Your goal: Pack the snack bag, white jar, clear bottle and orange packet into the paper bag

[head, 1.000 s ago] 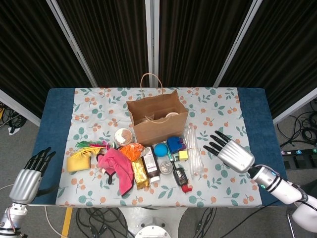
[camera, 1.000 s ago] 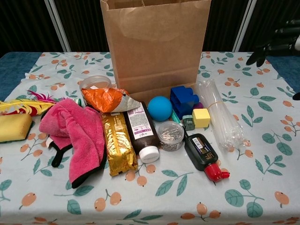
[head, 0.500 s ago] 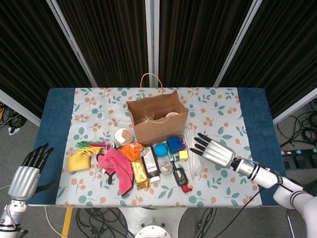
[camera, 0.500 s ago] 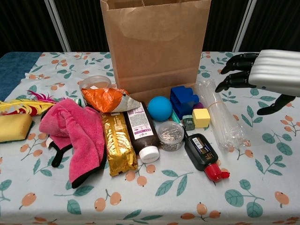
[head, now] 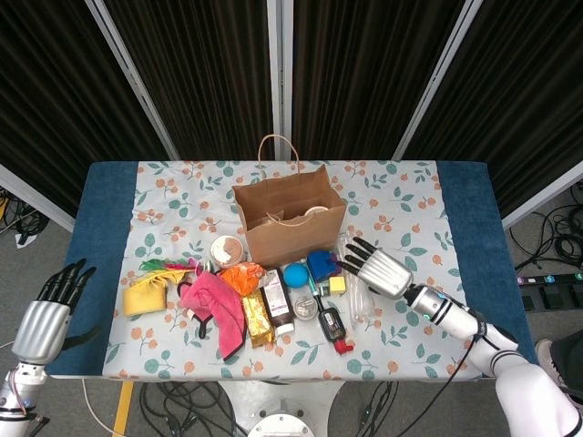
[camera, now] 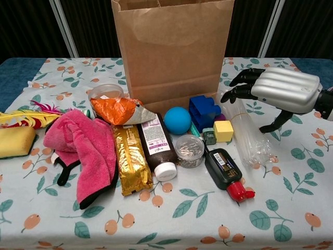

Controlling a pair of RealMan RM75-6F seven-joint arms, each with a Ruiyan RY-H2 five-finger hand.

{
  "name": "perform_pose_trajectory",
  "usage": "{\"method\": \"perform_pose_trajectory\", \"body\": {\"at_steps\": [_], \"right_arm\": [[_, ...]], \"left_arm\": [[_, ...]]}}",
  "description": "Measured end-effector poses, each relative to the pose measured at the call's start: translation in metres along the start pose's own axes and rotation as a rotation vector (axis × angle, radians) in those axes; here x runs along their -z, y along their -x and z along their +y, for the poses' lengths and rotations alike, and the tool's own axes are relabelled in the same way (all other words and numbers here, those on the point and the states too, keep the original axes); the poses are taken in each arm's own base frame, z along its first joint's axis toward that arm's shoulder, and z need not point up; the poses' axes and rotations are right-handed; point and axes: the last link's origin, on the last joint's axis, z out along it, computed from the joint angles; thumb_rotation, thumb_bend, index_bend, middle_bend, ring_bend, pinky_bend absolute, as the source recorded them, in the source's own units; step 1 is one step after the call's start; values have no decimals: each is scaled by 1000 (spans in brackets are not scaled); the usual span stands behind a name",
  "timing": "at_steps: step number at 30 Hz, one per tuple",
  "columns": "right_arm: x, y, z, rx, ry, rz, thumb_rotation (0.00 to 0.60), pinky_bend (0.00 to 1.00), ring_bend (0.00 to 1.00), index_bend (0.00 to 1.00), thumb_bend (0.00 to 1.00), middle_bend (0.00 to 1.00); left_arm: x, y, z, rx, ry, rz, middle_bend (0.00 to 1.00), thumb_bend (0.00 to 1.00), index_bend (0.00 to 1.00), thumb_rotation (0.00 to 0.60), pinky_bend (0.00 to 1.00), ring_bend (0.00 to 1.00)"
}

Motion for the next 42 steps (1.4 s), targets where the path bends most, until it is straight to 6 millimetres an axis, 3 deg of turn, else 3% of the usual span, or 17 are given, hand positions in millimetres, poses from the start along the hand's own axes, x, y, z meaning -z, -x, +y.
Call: {"method": "perform_pose_trajectory", "body": {"at_steps": [15,21,29,42], "right_arm": [[-5,13,-8,-2,-12,-33,600,136,144,211,56,309],[-3,14,-8,10,-8,-38,600,182,194,291,113,364],[5,9,-5,19,-5,-2,600,320,321,463,198,487],[19,-11,2,14,-2,99,600,385,378,542,236,541]], "left_arm": [[0,-1,0,-5,-3,12,101,2,89,600,153,72],[1,-1,0,-2,-5,10,101,2,89,600,154,72],[2,-1,2,4,-3,8,101,2,89,600,154,72],[4,-1,6,31,-2,10,101,2,89,600,155,72]]}}
